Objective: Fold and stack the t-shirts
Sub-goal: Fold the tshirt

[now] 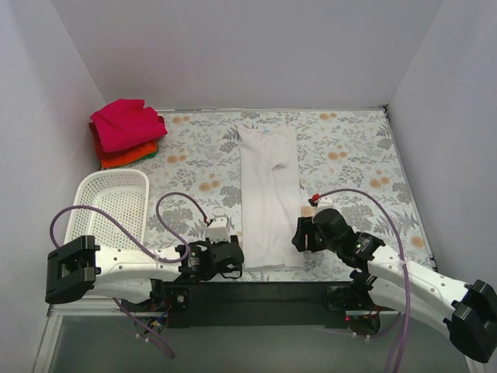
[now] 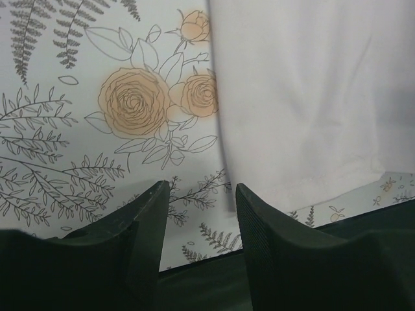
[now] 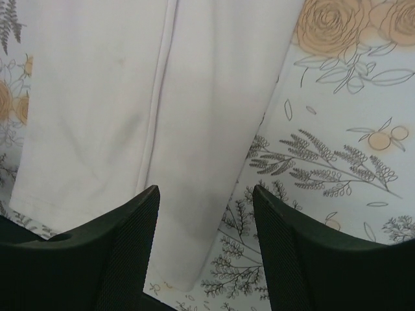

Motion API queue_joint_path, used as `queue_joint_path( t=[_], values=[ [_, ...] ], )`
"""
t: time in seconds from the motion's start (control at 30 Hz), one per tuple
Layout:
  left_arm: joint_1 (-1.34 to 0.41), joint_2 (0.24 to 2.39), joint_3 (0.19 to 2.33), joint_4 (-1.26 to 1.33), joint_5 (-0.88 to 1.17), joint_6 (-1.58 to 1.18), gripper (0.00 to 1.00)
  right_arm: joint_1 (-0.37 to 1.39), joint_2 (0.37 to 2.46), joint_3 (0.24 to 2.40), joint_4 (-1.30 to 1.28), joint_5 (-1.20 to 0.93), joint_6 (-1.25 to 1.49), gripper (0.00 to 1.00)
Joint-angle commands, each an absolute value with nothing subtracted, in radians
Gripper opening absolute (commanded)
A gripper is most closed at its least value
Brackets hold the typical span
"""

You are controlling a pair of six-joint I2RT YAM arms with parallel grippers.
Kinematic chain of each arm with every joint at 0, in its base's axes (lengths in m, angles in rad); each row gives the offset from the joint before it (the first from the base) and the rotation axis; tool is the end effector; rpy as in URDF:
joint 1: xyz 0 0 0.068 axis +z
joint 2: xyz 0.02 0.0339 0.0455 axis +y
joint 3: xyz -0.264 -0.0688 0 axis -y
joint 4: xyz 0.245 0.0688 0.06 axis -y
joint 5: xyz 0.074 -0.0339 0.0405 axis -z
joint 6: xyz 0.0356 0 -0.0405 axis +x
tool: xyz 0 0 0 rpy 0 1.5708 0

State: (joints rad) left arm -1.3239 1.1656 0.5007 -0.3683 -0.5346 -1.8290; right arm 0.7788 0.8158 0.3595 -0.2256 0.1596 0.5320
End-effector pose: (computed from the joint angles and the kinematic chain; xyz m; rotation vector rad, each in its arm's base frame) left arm 0.0663 -0.1889 0.1623 -0.8162 2.3997 -0.7002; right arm 0.1251 0.1155 0.1829 -0.1957 2.2875 0.5204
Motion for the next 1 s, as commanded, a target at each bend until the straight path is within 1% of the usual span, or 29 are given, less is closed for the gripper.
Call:
queue_joint_path(
  t=[0.0, 0.27, 0.43, 0.63, 0.97],
  values=[
    [-1.321, 1.147, 0.494, -0.417, -0.512, -1.907, 0.43, 0.839, 0.772, 0.351, -0.327, 0.189, 0.639, 0.54],
    [-1.321, 1.118, 0.476, -0.411, -0.466, -1.945, 0.42, 0.951, 0.746, 0.327, -0.41, 0.225, 0.775, 0.54],
    [-1.321, 1.055, 0.433, -0.344, -0.45, -1.928, 0.43, 0.968, 0.712, 0.29, -0.43, 0.238, 0.828, 0.54],
    [-1.321, 1.111, 0.433, -0.276, -0.41, -1.922, 0.43, 0.988, 0.693, 0.272, -0.443, 0.222, 0.87, 0.52],
    [-1.321, 1.157, 0.433, -0.232, -0.399, -1.934, 0.42, 1.097, 0.669, 0.264, -0.489, 0.247, 0.969, 0.48]
  ],
)
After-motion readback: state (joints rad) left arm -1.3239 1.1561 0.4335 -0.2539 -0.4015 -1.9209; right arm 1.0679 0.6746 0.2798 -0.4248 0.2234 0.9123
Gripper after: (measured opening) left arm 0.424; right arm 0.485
